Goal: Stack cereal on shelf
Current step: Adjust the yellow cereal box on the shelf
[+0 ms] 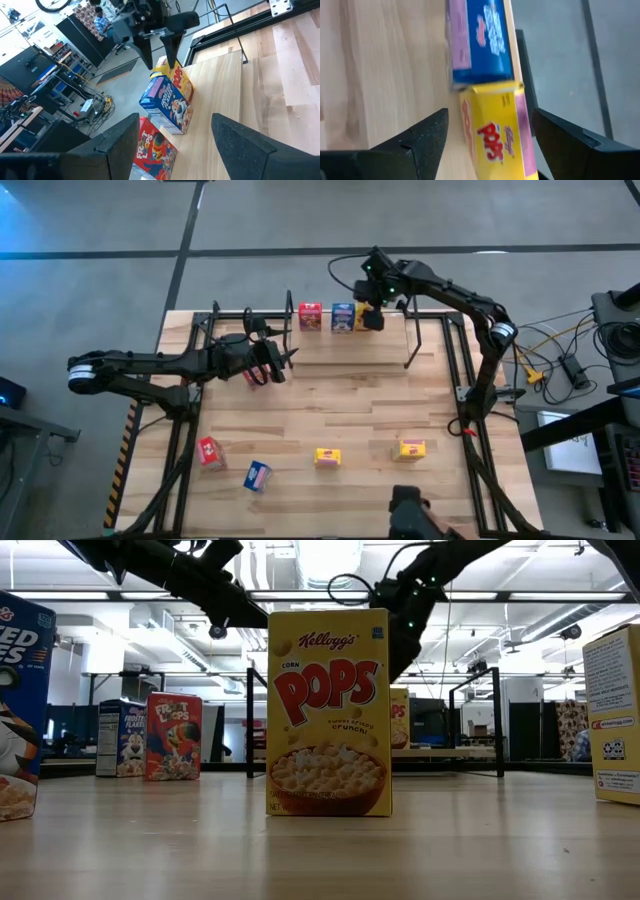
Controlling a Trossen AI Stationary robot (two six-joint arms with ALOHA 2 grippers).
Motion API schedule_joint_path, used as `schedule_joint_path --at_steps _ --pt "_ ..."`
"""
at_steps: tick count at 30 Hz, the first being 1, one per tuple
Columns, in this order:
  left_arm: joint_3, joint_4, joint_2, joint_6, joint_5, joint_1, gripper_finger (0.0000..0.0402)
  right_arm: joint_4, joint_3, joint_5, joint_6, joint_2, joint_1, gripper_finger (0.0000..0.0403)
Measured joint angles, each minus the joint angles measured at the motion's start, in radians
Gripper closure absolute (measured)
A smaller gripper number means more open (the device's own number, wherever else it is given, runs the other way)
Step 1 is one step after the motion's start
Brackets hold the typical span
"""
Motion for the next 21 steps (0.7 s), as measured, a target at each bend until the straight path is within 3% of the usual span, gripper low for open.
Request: schedule_joint_path --at_steps 21 --pt "0.0 0.0 0.0 0.0 0.001 0.0 0.0171 0.008 -0.013 0.018 0.001 0.008 -0.024 0.0138"
